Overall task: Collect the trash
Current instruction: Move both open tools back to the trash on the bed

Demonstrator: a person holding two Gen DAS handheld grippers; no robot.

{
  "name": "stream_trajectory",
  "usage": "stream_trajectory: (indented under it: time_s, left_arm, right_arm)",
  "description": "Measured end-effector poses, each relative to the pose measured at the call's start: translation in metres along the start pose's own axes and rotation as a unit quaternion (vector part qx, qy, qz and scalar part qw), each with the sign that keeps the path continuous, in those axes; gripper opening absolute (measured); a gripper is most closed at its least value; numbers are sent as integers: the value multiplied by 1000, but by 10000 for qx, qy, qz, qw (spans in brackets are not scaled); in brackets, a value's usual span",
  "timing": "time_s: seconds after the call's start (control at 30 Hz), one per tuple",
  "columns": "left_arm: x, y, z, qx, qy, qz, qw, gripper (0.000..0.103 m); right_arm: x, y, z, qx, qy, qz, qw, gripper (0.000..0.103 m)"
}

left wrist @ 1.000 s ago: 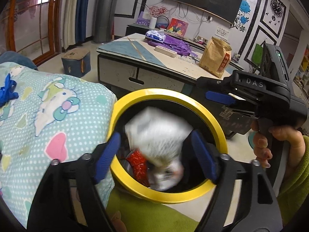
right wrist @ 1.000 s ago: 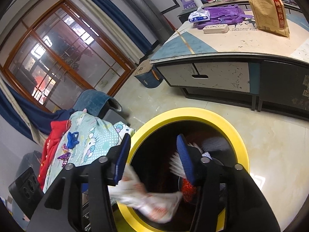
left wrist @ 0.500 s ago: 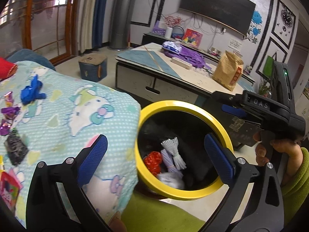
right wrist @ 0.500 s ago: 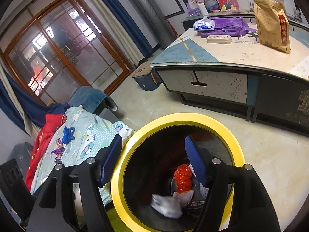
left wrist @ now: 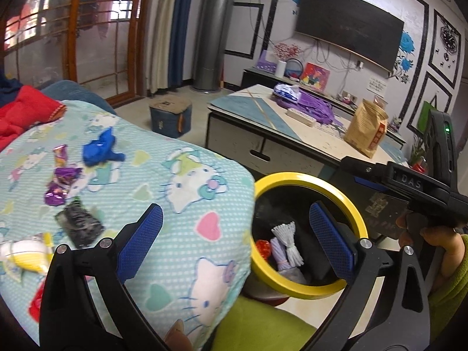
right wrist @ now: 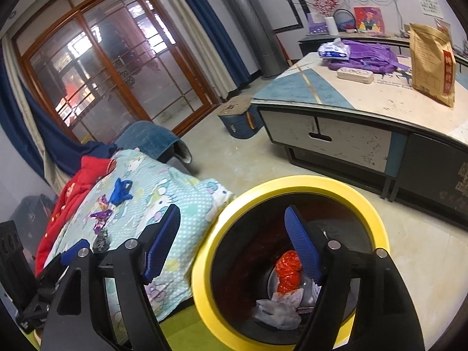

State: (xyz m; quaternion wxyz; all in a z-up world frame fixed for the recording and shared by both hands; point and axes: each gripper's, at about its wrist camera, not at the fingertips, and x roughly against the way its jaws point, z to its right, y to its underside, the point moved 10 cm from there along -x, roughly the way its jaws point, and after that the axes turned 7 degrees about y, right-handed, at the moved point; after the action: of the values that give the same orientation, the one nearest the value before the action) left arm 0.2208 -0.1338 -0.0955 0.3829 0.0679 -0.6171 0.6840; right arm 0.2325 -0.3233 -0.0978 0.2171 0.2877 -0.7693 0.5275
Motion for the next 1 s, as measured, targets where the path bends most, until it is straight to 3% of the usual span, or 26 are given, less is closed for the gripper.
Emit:
stream_trajectory:
  time_s: [0.73,1.0]
  left_arm:
    - [73,-16,-55,345,-567,682,9955,92]
    - [88,-12,-85,601,-818,739,9921,92]
  right_arm:
    - [14,20,-87,882,-448,134,9950,78]
    - [14,31,-124,1353,-584,153,9890,80]
